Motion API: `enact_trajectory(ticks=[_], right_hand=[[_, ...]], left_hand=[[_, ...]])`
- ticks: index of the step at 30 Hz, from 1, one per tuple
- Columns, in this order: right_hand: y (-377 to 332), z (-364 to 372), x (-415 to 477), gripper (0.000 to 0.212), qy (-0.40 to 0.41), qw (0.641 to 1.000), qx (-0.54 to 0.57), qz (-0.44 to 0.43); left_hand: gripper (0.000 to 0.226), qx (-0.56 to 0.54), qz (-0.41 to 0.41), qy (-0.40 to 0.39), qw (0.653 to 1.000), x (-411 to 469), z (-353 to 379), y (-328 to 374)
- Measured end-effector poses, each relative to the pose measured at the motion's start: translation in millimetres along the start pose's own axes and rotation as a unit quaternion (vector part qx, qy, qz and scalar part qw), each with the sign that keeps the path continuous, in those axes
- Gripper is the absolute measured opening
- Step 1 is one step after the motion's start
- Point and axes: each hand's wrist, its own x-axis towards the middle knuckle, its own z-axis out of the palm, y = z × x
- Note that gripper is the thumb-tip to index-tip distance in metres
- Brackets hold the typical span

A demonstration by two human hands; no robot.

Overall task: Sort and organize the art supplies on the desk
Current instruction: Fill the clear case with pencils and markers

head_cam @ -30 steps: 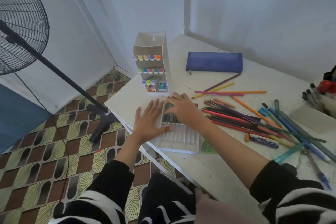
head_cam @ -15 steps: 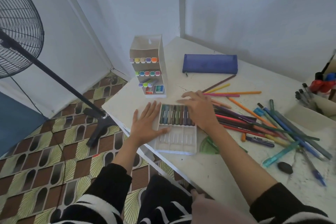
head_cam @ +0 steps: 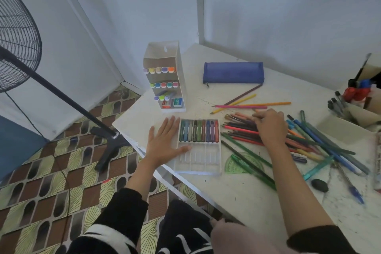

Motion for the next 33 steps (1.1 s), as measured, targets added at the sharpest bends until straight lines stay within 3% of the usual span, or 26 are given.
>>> enact_trajectory(ticks=[4,8,11,17,23,27,33], right_hand=[[-2.2,-1.8,2.3,0.015,-0.003,1.000,0.001,0.010],[-4.5,0.2,-4.0,0.013,0.036,0.999,0.030,0.003],[-2.9,2.3,-5.4,0.011,0.077,0.988,0.136,-0.021],[-28.1,-6.4,-17.5,0.016,0.088,0.928,0.360,-0.042],[-69.7,-4.1,-49.5,0.018,-0.044,0.874,0.484,-0.006],[-95.8,1.0,-79.4,0.018,-0.167,0.880,0.439,-0.061],[-134.1,30.8,-120.9,0.016,-0.216,0.914,0.334,-0.080]], left_hand=[[0.104,-0.007,0.000,0.003,1.000,-0.5,-0.1,-0.9],[0.087,-0.029,0.007,0.010,0.999,-1.5,-1.1,-1.3],[0.072,-0.040,0.005,0.006,0.999,-0.5,-1.5,-1.1],[0.053,-0.046,-0.005,0.009,0.999,0.4,0.6,-4.3],[0.051,-0.058,-0.027,-0.001,0.998,0.5,-1.5,-3.5],[0.052,-0.086,-0.042,-0.012,0.995,0.7,-10.7,0.8],[0.052,-0.005,0.053,-0.015,0.998,10.9,-14.8,-19.6]])
